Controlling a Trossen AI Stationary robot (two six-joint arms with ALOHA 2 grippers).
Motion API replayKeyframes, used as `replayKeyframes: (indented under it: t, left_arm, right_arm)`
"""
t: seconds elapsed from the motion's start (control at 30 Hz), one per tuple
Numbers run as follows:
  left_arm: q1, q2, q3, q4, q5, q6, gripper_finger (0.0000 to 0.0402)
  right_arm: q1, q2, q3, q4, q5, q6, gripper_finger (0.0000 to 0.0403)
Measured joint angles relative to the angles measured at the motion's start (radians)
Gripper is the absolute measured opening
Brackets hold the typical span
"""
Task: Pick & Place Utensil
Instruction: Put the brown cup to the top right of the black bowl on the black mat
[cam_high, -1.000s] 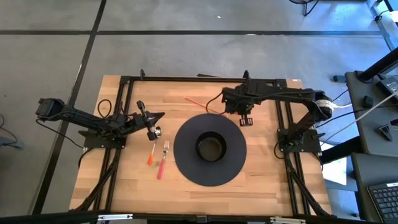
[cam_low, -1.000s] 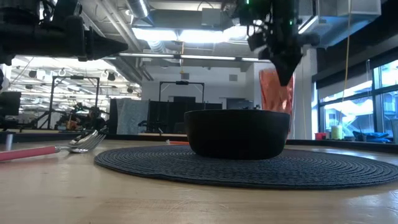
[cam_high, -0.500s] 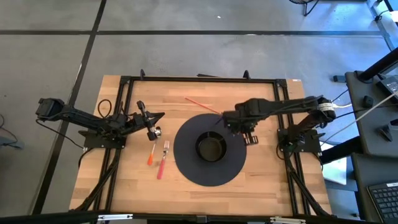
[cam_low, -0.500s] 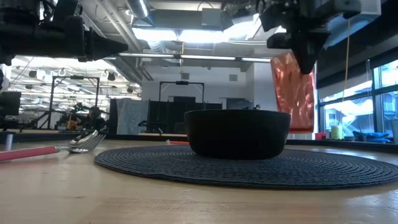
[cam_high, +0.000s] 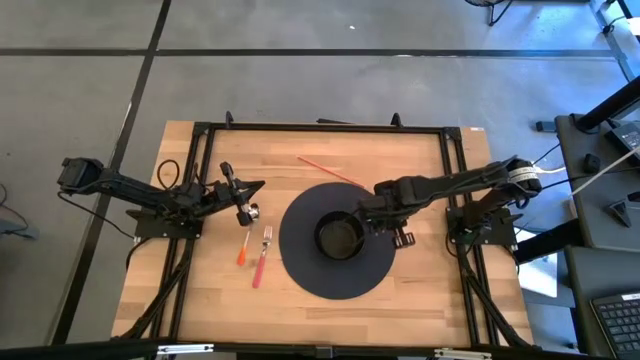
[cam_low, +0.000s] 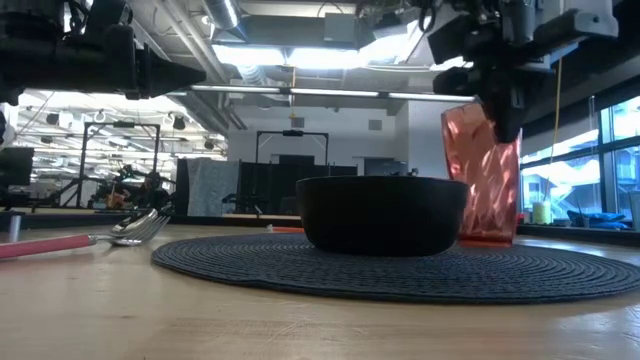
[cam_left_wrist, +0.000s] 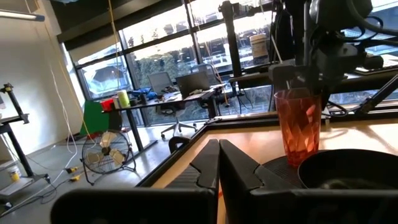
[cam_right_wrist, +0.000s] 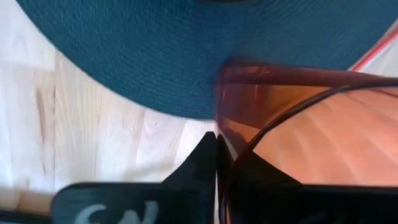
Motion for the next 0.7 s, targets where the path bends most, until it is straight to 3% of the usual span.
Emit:
replayKeyframes:
  t: [0.3,0.7]
  left_arm:
    - [0.0,0.0,0.0,0.0,0.0,0.0,0.0005]
    - [0.0,0.0,0.0,0.0,0.0,0.0,0.0005]
  right_arm:
    - [-0.001,-0.001,-0.013,0.038,0.002,0.005,0.002]
    - [-0.004,0.006,-0.01,0.007,-0.002,0.023,0.0126]
